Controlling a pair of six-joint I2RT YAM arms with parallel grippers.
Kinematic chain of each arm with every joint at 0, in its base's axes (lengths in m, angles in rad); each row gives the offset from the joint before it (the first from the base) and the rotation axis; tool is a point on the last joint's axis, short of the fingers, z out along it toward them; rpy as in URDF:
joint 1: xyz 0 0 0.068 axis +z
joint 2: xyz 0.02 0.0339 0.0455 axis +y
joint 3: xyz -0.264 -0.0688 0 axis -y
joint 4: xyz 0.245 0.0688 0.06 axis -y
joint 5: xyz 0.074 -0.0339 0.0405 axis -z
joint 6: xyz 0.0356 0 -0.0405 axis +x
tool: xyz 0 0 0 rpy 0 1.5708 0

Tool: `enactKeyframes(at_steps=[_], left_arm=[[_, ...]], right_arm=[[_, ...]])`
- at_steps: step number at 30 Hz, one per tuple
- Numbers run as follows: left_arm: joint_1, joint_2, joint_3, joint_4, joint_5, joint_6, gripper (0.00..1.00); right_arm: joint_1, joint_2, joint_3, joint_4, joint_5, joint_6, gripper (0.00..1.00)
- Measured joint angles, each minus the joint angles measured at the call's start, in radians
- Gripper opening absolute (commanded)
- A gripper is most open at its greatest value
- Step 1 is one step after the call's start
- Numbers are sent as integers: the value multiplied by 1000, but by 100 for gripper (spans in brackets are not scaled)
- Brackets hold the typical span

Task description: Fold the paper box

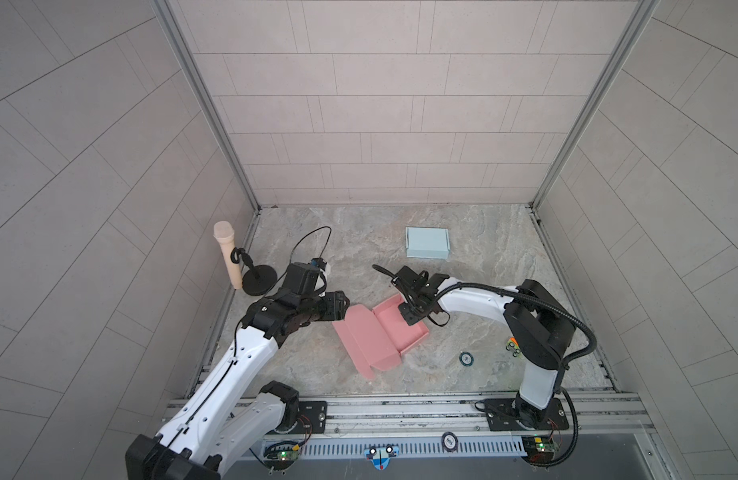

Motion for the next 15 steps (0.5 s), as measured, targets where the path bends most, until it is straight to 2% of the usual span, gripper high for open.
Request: enactKeyframes(at_steps=[3, 8, 15], left_arm=[[-51, 0, 40, -19, -11, -5, 82], [-60, -13, 40, -33, 5, -20, 90], [-78, -69, -126, 32, 68, -95, 91]], right_arm=[[-21, -58, -73, 34, 34, 66, 15], [-31, -125, -167, 91, 75, 150, 16], [-35, -188, -247, 133, 108, 228, 21]])
